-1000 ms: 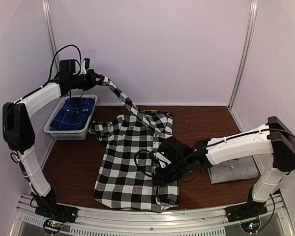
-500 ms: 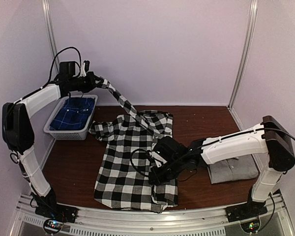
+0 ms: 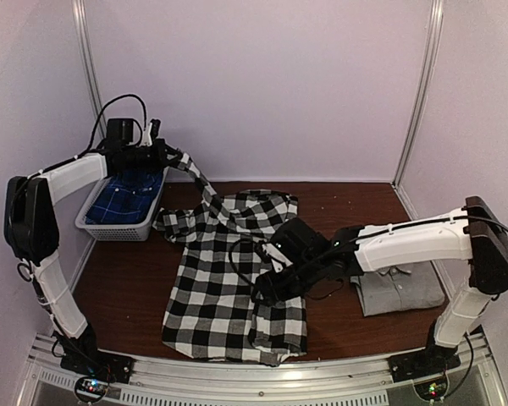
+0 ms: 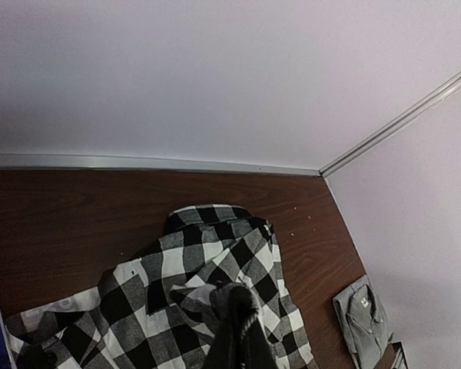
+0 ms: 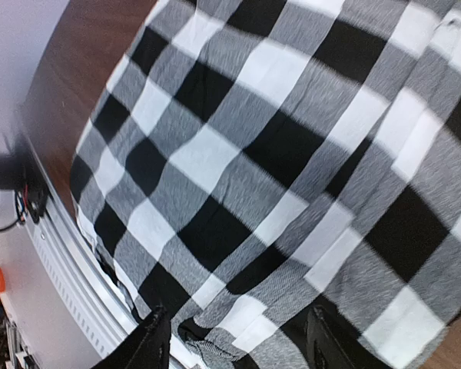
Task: Fold and stack the long sleeve shirts
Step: Fold the flattened shirt at the center of the board, then fold the sleeve of the 1/3-folded shirt.
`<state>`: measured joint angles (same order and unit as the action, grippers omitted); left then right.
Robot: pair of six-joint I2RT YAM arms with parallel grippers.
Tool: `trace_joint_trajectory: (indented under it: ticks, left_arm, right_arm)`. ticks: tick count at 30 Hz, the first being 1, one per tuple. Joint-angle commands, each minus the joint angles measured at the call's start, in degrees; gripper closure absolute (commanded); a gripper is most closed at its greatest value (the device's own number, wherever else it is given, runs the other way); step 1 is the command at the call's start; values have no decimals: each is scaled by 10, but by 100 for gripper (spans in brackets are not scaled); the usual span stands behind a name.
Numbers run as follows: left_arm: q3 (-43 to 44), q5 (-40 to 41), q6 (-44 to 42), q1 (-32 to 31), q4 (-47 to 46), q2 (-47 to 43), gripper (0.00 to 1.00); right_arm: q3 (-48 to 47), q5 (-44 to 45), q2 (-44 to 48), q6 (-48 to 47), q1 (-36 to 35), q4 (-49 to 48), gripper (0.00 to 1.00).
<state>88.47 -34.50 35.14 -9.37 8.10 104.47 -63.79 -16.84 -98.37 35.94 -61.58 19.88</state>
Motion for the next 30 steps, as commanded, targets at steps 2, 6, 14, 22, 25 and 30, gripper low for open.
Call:
trace_joint_trajectory:
  ticks: [2,6,14,22,25,30]
  left_arm:
    - [-42,-17,-31,-9,-16,-40,100]
    - [-84,34,-28,-11,-26,-78,100]
    - [-58,115,-52,-10,12,-94,100]
    - [-31,105,-58,-10,26,-74,100]
    - [-30,36,-67,-11,18,-60,100]
    - [-18,-24,-108,-46,35,-37,100]
  right_arm:
    - [-27,91,77,-13,92,-31,39]
    - [-30,101,81,-19,157,-74,38]
    - [-71,61,16,-31,253,-136,46]
    - [-124,19,-74,-27,286,-181,59]
    - [-154,0,-117,-23,300,-194,62]
    - [-227,-31,-193,-29,314,-190,67]
